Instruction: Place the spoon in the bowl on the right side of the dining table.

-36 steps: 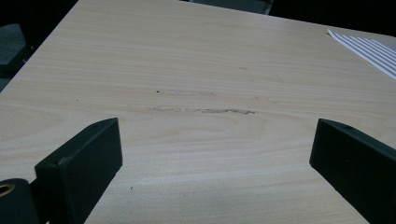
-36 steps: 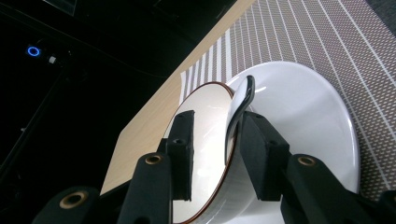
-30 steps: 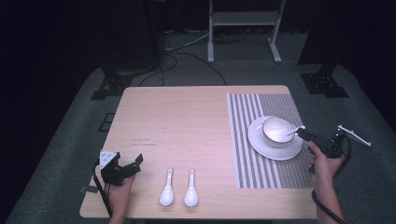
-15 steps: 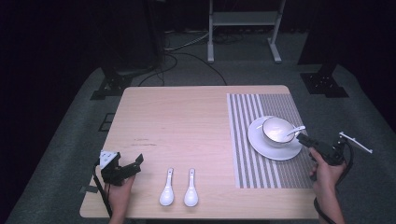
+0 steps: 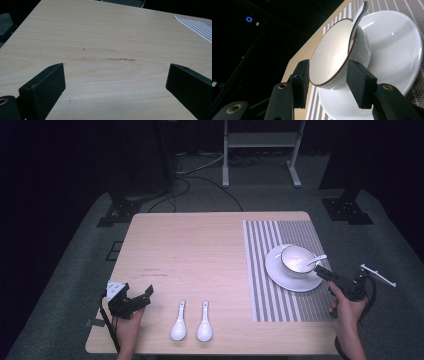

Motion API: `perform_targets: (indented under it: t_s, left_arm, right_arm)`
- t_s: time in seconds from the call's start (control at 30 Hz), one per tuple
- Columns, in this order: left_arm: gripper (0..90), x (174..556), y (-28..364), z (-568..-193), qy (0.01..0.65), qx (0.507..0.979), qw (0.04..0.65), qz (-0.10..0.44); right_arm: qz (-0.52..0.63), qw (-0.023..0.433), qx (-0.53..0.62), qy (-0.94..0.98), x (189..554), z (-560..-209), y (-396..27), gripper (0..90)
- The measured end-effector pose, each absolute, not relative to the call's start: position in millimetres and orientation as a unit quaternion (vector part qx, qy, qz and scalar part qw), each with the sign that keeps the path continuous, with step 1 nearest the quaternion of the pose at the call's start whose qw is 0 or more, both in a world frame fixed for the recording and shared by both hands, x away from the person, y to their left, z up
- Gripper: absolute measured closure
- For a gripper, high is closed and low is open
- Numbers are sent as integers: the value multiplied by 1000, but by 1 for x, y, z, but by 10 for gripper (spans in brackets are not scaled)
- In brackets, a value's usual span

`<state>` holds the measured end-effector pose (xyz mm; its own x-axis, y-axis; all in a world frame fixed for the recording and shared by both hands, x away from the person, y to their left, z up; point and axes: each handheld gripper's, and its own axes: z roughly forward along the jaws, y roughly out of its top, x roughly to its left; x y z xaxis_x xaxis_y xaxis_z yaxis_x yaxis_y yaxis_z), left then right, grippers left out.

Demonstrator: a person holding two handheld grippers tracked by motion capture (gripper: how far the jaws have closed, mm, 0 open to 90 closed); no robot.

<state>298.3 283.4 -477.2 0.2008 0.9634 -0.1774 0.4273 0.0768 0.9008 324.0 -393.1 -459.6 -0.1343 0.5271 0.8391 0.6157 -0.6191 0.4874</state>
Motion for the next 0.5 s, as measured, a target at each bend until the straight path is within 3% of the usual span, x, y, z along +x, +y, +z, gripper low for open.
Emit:
perform_targets:
  t_s: [0.5]
  left_arm:
    - [12, 298, 283, -477, 564, 616, 469, 286]
  right_arm:
    - [-615, 49, -639, -460, 308, -465, -385, 475]
